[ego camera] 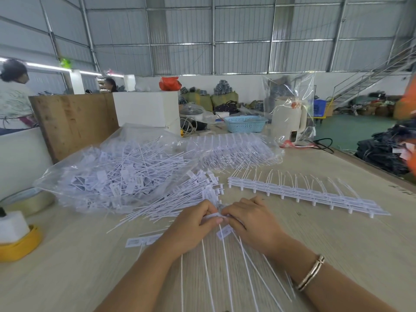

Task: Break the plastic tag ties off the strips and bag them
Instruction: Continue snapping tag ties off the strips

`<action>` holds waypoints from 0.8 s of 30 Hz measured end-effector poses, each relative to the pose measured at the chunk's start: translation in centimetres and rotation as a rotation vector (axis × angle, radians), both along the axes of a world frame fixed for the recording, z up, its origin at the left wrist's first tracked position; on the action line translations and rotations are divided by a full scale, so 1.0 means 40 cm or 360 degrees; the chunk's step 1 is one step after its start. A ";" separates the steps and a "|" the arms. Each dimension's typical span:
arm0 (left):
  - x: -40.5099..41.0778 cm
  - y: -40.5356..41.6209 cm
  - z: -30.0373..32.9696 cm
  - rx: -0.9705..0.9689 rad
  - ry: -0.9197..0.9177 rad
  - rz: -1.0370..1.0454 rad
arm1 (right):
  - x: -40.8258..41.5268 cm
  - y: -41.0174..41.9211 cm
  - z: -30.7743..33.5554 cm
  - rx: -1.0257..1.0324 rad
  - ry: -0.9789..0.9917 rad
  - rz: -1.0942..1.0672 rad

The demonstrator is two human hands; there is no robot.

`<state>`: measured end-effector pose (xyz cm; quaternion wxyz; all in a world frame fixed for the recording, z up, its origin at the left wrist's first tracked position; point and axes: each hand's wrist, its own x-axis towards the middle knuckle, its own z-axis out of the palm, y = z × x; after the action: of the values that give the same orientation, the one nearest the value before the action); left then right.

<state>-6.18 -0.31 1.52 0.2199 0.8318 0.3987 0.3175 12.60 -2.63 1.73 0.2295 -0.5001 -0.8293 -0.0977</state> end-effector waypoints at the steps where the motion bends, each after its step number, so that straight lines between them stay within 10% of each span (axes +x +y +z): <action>1: 0.000 -0.001 0.000 -0.0004 -0.0007 -0.0005 | 0.000 0.001 0.000 0.0003 -0.0003 0.0003; 24: 0.007 -0.013 0.011 0.0087 -0.0014 -0.0035 | 0.005 0.004 -0.002 -0.0029 0.0168 0.0023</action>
<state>-5.89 -0.83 1.96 0.2023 0.8404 0.3798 0.3295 12.82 -2.49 1.63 0.2689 -0.5005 -0.8206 -0.0620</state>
